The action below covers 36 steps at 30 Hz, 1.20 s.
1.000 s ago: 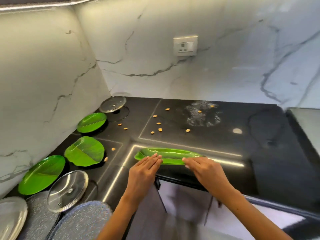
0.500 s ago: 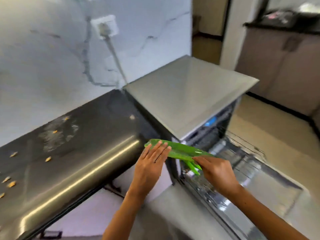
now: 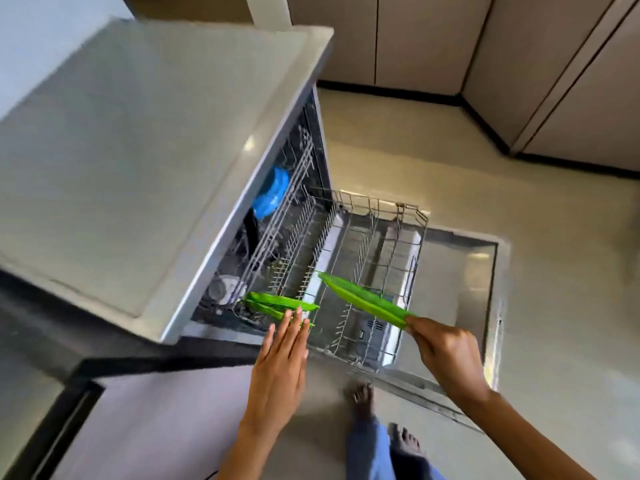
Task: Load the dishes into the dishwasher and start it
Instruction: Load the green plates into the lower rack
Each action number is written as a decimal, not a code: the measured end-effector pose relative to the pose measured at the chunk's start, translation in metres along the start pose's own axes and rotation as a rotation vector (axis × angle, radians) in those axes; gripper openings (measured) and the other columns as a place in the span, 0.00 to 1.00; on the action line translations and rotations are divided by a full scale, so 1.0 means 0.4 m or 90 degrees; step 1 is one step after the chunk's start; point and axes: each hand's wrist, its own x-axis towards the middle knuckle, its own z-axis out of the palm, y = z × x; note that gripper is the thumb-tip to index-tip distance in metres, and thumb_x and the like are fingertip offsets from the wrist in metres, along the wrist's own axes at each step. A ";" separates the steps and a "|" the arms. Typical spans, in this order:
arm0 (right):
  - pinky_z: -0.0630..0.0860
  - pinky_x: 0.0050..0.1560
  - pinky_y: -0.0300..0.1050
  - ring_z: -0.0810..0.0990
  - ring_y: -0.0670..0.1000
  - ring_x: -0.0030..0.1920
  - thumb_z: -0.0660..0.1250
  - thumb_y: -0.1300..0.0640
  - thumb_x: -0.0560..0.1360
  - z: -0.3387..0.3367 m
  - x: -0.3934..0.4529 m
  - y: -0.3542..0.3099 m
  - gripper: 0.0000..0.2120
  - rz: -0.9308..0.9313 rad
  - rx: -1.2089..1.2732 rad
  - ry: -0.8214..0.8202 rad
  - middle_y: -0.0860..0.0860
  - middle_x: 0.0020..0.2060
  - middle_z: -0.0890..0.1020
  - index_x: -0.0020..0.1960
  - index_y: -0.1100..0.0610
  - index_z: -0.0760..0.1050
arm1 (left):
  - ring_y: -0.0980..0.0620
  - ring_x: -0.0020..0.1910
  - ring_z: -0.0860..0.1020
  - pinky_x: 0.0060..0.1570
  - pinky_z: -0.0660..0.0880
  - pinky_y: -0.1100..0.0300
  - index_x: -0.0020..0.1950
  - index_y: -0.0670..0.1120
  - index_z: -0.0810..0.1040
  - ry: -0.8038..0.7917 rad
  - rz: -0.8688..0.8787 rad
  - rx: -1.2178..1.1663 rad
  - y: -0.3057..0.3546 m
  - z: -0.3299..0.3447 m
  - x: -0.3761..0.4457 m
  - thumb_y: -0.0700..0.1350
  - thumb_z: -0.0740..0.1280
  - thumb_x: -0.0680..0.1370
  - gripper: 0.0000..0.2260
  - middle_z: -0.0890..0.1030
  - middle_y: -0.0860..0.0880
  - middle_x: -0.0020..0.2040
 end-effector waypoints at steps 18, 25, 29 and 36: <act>0.75 0.43 0.50 0.79 0.62 0.49 0.66 0.55 0.74 0.746 0.262 0.098 0.08 0.113 0.115 -0.338 0.57 0.43 0.83 0.51 0.52 0.81 | 0.38 0.62 0.75 0.57 0.70 0.36 0.63 0.39 0.78 -0.273 -0.096 0.095 -0.333 0.571 0.210 0.48 0.78 0.64 0.29 0.76 0.39 0.64; 0.72 0.45 0.47 0.77 0.59 0.54 0.66 0.53 0.75 0.840 0.336 0.048 0.10 0.076 0.130 -0.414 0.56 0.49 0.82 0.55 0.54 0.79 | 0.41 0.63 0.75 0.64 0.64 0.43 0.63 0.42 0.78 -0.294 -0.029 0.082 -0.341 0.598 0.184 0.53 0.57 0.73 0.25 0.78 0.44 0.63; 0.74 0.47 0.49 0.77 0.59 0.54 0.65 0.54 0.75 0.881 0.346 0.026 0.11 0.070 0.115 -0.449 0.56 0.50 0.82 0.56 0.55 0.79 | 0.43 0.66 0.72 0.67 0.61 0.45 0.67 0.43 0.74 -0.284 -0.034 0.099 -0.333 0.609 0.192 0.51 0.65 0.71 0.26 0.74 0.45 0.68; 0.73 0.50 0.47 0.78 0.60 0.54 0.65 0.56 0.76 0.927 0.342 0.031 0.12 0.097 0.105 -0.474 0.58 0.52 0.81 0.59 0.51 0.78 | 0.45 0.72 0.65 0.70 0.57 0.44 0.71 0.42 0.69 -0.329 -0.066 0.094 -0.327 0.609 0.234 0.51 0.69 0.74 0.28 0.67 0.45 0.73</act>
